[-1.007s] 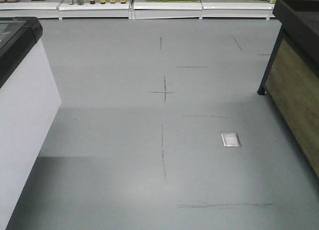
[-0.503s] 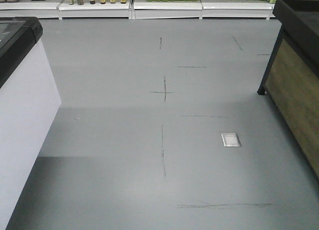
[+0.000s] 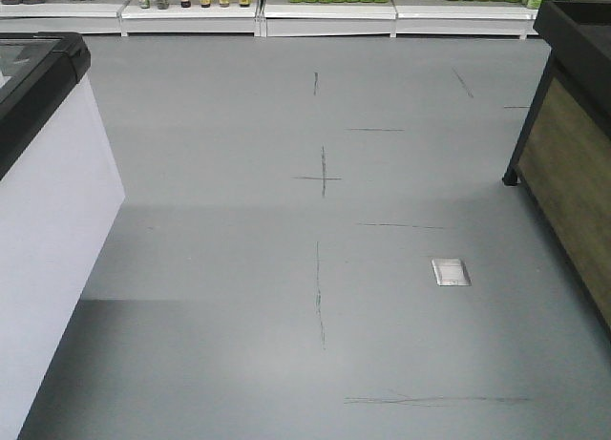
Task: Pick three apples into basket with both arms
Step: 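Drive the base forward and turn toward the fruit display tables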
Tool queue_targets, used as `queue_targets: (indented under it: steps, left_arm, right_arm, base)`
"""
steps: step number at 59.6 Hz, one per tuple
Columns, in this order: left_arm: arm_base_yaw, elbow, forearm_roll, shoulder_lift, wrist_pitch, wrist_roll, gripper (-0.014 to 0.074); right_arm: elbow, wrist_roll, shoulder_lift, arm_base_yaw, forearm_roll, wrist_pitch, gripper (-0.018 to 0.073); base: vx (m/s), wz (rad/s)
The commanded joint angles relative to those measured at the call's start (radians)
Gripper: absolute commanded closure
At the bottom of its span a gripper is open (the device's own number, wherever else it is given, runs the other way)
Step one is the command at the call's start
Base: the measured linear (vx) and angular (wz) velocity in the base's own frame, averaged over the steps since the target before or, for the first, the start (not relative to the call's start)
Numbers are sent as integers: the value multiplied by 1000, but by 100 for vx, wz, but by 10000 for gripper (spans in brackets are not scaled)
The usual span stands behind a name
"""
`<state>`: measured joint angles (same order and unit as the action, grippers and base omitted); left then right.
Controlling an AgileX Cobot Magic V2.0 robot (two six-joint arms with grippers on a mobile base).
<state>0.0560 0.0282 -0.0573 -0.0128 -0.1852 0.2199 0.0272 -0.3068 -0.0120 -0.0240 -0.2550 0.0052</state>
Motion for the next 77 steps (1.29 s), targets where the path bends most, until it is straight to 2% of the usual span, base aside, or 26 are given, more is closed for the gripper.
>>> queue_targets:
  steps: [1, 77]
  left_arm:
    - [3, -25, 0, -13, 75, 5, 603]
    - [1, -25, 0, -13, 75, 5, 603]
  right_arm:
    - [14, 5, -11, 4, -2, -70, 564]
    - [14, 5, -11, 4, -2, -70, 564]
  base:
    - [7, 9]
    - [14, -1]
